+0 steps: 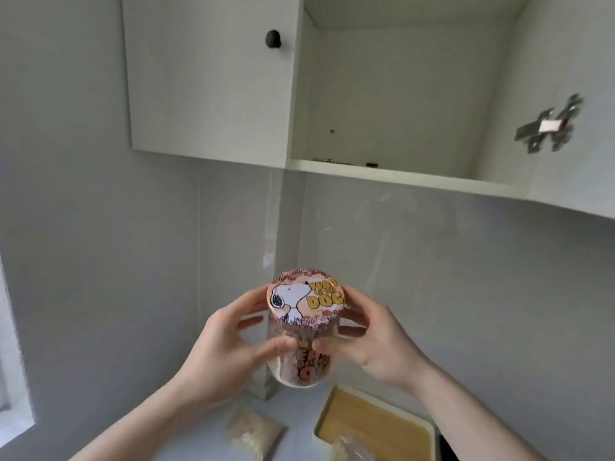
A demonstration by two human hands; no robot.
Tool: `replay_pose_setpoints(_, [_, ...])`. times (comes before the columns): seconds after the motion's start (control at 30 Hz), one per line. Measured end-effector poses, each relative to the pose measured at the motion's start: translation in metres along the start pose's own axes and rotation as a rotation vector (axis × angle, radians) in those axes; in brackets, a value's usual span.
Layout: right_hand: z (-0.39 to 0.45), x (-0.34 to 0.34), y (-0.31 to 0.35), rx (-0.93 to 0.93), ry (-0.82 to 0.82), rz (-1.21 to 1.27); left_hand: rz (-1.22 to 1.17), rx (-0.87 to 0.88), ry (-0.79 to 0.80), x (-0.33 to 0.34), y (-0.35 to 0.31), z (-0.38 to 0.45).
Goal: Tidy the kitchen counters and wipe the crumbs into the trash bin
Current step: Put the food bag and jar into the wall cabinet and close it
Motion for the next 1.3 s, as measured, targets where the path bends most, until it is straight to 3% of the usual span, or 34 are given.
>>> replay_pose_setpoints(0.17, [0.025,-0.030,0.089,-0.297,-0.197,0.023,-0.053,0.241,-0.124,-0.035,-0.091,0.055])
replay_pose_setpoints(0.3, [0.042,-0.045,0.138,-0.497,-0.350,0.086,-0.014,0.331,-0.122,-0.056,-0.147,0.101])
replay_pose_setpoints(0.4, [0.060,-0.061,0.166,-0.542,-0.481,0.116,-0.026,0.363,-0.091,-0.065,-0.177,0.134])
replay_pose_setpoints(0.63, [0.112,-0.112,0.185,-0.413,-0.720,-0.061,-0.011,0.316,-0.082,-0.069,-0.195,0.218])
replay_pose_setpoints(0.83, [0.133,-0.142,0.171,-0.284,-0.736,-0.088,0.113,0.199,-0.045,-0.061,-0.189,0.259])
replay_pose_setpoints(1.3, [0.165,-0.189,0.136,-0.072,-0.731,-0.248,0.053,0.063,-0.062,-0.028,-0.162,0.310])
Point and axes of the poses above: each hand's wrist, its own z-axis towards the middle knuckle, its own x-axis out of the palm, y = z × x, the point moved 2 cm from there along z, towards the middle knuckle, and after that the axes turned 9 degrees about y, right-handed, at the moved point
